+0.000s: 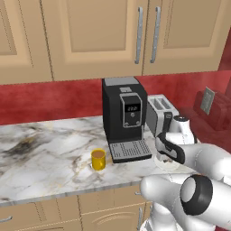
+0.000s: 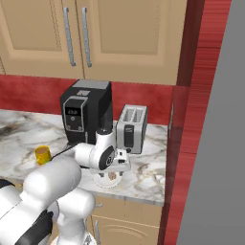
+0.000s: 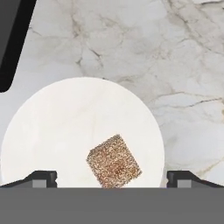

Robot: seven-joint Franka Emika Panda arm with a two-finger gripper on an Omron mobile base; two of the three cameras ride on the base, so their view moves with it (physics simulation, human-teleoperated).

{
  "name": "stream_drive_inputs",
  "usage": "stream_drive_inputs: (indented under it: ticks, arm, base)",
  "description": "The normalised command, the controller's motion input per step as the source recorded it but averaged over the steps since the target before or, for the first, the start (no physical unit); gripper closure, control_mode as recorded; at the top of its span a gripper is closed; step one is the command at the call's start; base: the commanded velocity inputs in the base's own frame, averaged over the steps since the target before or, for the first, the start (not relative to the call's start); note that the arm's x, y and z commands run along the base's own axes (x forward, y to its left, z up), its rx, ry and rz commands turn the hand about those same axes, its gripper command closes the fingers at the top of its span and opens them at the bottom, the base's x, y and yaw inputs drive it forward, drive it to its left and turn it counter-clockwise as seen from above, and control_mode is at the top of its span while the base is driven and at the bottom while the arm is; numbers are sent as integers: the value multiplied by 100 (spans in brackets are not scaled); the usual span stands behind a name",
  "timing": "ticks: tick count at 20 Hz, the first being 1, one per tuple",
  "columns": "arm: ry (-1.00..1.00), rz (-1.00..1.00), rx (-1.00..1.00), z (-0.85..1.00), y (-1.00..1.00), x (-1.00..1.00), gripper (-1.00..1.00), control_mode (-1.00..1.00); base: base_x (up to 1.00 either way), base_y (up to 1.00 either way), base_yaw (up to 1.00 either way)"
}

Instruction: Take a sugar cube from the saucer and place it inside the coffee. Then, grab milk from the fridge and place it next to the coffee on the counter to sweeten the coffee.

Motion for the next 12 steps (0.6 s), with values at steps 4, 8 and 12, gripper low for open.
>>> stream_drive_inputs:
  ticks: [4, 8, 12]
  arm:
    - [0, 0, 0, -32, 0, 0, -100, -100]
    - [0, 0, 0, -18, 0, 0, 100, -100]
    - [0, 0, 0, -1, 0, 0, 100, -100]
  base:
    - [0, 0, 0]
    - [0, 0, 0]
    - [0, 0, 0]
